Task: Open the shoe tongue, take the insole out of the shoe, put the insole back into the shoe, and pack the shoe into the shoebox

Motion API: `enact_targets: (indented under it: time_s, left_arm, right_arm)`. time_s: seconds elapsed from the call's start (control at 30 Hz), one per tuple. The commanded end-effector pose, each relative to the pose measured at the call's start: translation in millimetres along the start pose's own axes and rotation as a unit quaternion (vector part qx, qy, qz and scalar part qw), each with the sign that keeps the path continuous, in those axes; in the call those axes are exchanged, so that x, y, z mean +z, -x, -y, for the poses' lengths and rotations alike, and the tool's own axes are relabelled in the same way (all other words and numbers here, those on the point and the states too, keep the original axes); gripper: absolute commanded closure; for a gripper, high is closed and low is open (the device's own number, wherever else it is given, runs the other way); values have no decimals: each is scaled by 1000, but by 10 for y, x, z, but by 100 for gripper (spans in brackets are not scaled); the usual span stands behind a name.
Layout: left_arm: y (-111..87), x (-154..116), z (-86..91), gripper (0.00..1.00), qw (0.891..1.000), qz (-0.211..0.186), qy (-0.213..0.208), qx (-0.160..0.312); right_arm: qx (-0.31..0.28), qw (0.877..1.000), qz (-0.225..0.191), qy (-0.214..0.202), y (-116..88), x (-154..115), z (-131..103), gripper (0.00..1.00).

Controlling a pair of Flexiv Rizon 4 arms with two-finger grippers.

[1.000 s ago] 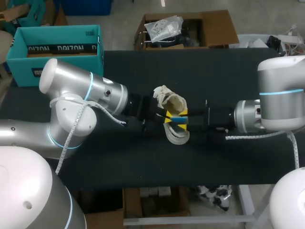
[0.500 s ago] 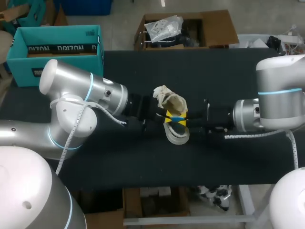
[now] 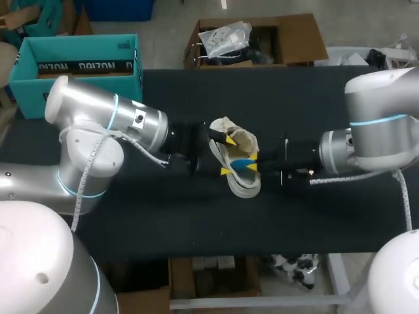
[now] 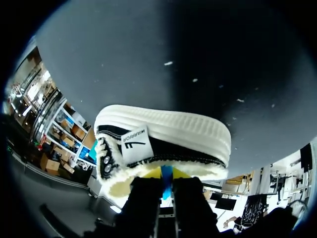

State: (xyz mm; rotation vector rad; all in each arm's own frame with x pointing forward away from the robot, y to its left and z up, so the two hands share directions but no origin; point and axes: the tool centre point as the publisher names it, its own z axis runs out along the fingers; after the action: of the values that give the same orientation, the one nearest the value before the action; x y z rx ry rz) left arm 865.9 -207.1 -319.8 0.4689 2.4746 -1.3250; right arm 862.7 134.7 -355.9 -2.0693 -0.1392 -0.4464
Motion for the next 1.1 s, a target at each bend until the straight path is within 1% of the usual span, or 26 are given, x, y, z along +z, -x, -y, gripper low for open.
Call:
enact_targets:
  time_s: [0.03, 0.07, 0.2, 0.3, 0.33, 0.37, 0.4, 0.43, 0.47, 0.5, 0.57, 0.67, 0.77, 0.8, 0.83, 0.87, 0.9, 0.97, 1.0, 1.1]
  left_arm:
    - [-23, -373, 69, 0, 1000, -8, -10, -24]
    - [-17, -420, 86, 0, 999, -11, -15, -36]
    - [-14, -585, 157, 0, 997, -16, -17, -80]
    - [-19, -702, 220, 0, 992, -25, -23, -124]
    - [-21, -737, 240, 0, 990, -25, -18, -137]
    - [-25, -774, 261, 0, 989, -25, -19, -146]
    - [-33, -812, 282, 0, 987, -29, -23, -157]
    - [-40, -851, 302, 0, 985, -32, -21, -168]
    - [-48, -888, 320, 0, 985, -29, -16, -171]
    - [-60, -920, 336, 0, 984, -30, -11, -176]
    - [-70, -970, 358, 0, 982, -27, -2, -186]
    - [-100, -1069, 379, 0, 979, -19, 8, -204]
    - [-118, -1145, 362, 0, 974, -13, 18, -225]
    - [-123, -1167, 351, 0, 972, -11, 22, -233]
    - [-128, -1191, 342, 0, 971, -10, 23, -237]
    - [-135, -1216, 333, 0, 970, -12, 22, -243]
    - [-141, -1240, 326, 0, 967, -14, 25, -253]
    - [-143, -1284, 305, 0, 961, -7, 35, -273]
    - [-146, -1306, 298, 0, 958, -9, 32, -283]
    - [-164, -1379, 280, 0, 950, -11, 43, -310]
  right_arm:
    - [5, 1000, 20, 4, -3, 42, -57, 100]
    - [8, 1000, 24, 7, 18, 46, -63, 100]
    - [20, 999, 39, 13, 85, 59, -95, 100]
    - [30, 998, 50, 15, 148, 55, -120, 100]
    - [32, 998, 51, 15, 168, 56, -131, 84]
    - [34, 998, 54, 13, 190, 56, -136, 65]
    - [37, 998, 56, 14, 210, 56, -136, 56]
    - [38, 998, 56, 15, 235, 46, -123, 53]
    - [38, 998, 56, 15, 260, 26, -97, 31]
    - [36, 998, 55, 18, 282, 6, -64, 22]
    - [33, 998, 53, 24, 314, -40, 6, 21]
    - [26, 997, 55, 38, 356, -106, 183, 19]
    - [16, 997, 61, 50, 371, -127, 367, 19]
    - [11, 997, 63, 50, 371, -123, 426, 23]
    - [6, 996, 66, 53, 367, -120, 480, 33]
    - [4, 996, 70, 59, 359, -104, 528, 49]
    - [0, 995, 74, 62, 346, -89, 569, 58]
    - [-5, 994, 82, 68, 309, -41, 635, 96]
    - [-7, 994, 87, 68, 288, -29, 645, 100]
    - [-11, 993, 95, 67, 192, 32, 635, 100]
